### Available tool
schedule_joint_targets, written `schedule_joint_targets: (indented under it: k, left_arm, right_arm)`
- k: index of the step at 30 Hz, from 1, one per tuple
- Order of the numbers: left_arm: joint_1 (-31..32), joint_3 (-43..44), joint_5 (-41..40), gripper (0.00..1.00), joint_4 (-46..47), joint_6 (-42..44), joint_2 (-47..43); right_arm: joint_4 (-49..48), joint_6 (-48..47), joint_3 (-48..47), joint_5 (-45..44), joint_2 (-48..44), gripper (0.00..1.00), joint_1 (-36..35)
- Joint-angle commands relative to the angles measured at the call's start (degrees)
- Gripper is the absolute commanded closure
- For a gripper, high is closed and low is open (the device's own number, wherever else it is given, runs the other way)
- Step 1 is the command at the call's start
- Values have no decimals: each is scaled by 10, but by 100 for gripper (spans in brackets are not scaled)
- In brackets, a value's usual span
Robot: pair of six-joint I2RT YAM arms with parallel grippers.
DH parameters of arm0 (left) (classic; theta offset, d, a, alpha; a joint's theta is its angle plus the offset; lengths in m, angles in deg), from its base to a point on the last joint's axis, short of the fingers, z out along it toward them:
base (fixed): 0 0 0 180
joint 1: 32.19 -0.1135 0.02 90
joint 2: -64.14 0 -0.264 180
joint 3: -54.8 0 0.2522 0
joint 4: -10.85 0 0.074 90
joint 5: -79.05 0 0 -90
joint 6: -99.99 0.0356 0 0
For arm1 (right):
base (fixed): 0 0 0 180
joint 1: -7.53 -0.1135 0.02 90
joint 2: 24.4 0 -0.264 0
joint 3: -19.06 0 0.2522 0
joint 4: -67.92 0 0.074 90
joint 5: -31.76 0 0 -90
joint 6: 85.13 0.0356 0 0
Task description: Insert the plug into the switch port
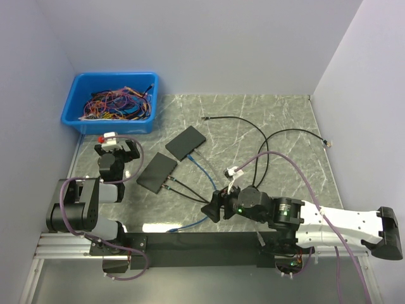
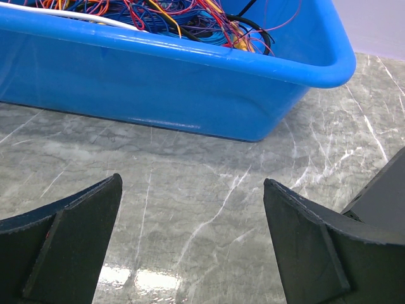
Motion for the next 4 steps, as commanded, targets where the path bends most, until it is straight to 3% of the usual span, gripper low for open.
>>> schedule_joint_targets:
  k: [1,4]
  left_arm:
    - [2,2,9,1,32,7,1]
    - [2,2,9,1,32,6,1]
  right_arm:
    - [-37,-6,-5,3,-25,22,-3]
    - [-38,-4,-2,-3,-37,22,-3]
